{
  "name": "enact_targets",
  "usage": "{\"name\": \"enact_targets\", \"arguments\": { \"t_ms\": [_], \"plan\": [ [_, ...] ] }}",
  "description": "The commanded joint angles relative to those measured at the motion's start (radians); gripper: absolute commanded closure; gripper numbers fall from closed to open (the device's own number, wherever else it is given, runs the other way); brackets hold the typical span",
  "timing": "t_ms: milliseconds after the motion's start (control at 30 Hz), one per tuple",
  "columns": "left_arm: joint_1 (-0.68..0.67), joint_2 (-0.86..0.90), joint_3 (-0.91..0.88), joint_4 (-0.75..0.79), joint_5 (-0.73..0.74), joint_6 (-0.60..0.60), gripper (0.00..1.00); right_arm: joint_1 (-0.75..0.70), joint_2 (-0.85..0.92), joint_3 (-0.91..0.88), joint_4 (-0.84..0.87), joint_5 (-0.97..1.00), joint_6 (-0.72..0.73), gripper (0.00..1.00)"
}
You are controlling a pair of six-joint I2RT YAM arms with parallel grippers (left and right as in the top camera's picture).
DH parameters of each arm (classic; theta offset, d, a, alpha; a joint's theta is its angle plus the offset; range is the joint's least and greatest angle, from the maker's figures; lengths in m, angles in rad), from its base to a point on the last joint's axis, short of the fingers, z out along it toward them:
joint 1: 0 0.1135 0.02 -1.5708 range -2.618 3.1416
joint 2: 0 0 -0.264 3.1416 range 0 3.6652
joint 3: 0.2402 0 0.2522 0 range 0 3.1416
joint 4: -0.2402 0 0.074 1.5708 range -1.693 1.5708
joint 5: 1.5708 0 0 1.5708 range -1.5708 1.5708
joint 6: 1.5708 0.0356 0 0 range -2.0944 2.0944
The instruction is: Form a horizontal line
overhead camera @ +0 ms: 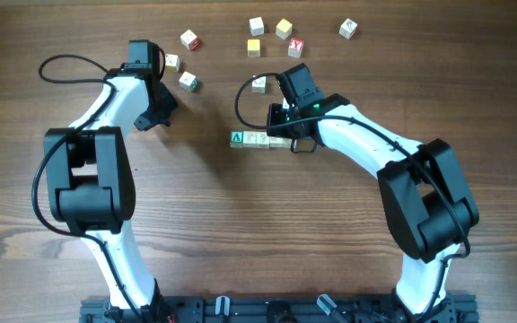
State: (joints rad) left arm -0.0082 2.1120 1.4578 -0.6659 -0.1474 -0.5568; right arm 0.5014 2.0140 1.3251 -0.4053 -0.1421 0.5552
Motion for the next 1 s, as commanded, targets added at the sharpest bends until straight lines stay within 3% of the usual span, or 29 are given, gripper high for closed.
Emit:
{"name": "enact_targets", "arguments": {
  "t_ms": [0, 967],
  "plan": [
    [-0.001, 0.013, -0.001, 0.003, 0.009, -0.01, 0.91, 0.006, -0.028, 0.026, -0.004, -0.017, 0.005, 0.95],
    [-0.001, 0.013, -0.001, 0.003, 0.009, -0.01, 0.91, 0.006, -0.028, 0.026, -0.019, -0.04, 0.006, 0.95]
  ]
}}
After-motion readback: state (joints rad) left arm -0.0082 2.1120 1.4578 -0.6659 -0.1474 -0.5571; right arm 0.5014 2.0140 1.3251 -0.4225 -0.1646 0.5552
